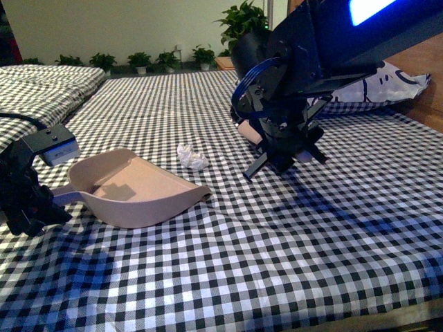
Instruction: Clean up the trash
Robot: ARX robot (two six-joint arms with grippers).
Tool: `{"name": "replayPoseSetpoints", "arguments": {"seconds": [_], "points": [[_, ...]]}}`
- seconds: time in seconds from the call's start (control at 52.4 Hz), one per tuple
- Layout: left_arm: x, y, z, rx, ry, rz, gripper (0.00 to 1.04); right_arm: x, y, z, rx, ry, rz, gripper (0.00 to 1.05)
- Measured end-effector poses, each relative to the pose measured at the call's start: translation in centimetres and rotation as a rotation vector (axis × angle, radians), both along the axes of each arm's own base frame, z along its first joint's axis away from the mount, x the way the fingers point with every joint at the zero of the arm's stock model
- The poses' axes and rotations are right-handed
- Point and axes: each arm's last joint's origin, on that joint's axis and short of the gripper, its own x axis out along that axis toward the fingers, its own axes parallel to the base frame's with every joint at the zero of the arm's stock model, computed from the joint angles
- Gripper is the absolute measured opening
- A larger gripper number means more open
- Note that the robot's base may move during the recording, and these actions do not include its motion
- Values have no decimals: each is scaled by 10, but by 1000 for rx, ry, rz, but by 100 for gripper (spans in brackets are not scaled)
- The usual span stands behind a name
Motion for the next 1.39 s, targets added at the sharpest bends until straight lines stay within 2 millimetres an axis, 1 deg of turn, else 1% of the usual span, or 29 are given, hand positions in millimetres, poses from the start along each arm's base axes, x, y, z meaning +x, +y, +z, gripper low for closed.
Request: {"name": "replayPoseSetpoints", "arguments": {"seconds": [0.095, 0.267, 0.591, 0.744, 0.934, 1.182, 1.392], "points": [[0, 0, 0, 0, 0, 0, 24, 1, 12, -4, -17, 28, 29, 20], [0, 0, 0, 0, 0, 0, 24, 5, 23, -5, -34, 26, 46, 20], [0, 0, 0, 0, 0, 0, 24, 4, 30, -12, -82, 42, 51, 20], [0, 0, 0, 0, 0, 0, 24, 1, 36, -16, -78, 62, 59, 20], [0, 0, 0, 0, 0, 0, 24, -7, 50, -19, 14, 91, 67, 20], [0, 0, 0, 0, 0, 0, 24, -23, 79, -20, 169, 116, 116, 20], [0, 0, 0, 0, 0, 0, 24, -38, 87, -13, 264, 145, 143, 20]]}}
